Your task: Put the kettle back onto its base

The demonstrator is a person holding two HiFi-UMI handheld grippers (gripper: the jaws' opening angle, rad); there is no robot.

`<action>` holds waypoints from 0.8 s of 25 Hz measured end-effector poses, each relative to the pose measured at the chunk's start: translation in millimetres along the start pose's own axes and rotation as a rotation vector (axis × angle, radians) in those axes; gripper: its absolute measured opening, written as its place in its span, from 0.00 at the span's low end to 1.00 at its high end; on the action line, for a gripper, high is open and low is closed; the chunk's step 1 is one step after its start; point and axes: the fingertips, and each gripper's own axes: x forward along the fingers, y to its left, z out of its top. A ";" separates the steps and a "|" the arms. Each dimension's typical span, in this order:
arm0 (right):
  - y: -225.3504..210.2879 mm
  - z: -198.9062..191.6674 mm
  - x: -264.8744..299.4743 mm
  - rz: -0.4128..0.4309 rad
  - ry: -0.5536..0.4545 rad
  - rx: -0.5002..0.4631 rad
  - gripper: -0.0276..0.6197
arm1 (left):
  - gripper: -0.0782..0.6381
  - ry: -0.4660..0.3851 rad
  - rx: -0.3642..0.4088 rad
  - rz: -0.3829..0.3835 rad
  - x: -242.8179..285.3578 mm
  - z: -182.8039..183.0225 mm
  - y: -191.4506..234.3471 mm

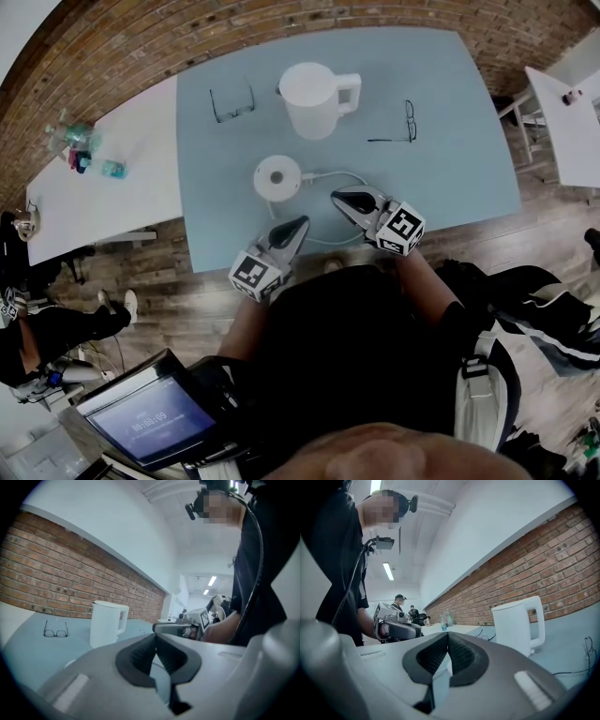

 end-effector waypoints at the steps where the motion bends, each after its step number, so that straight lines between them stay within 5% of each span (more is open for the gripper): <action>1: -1.1 0.3 0.2 0.003 -0.001 -0.001 0.05 | 0.11 0.000 0.000 0.002 1.0 -0.2 0.3; 12: -27.9 -1.4 -0.7 -0.057 0.012 0.001 0.05 | 0.11 0.007 0.001 0.014 5.2 -0.9 0.4; 20: -105.3 -3.2 -1.2 -0.274 0.086 -0.056 0.23 | 0.11 0.007 -0.009 0.017 5.1 -4.1 -3.6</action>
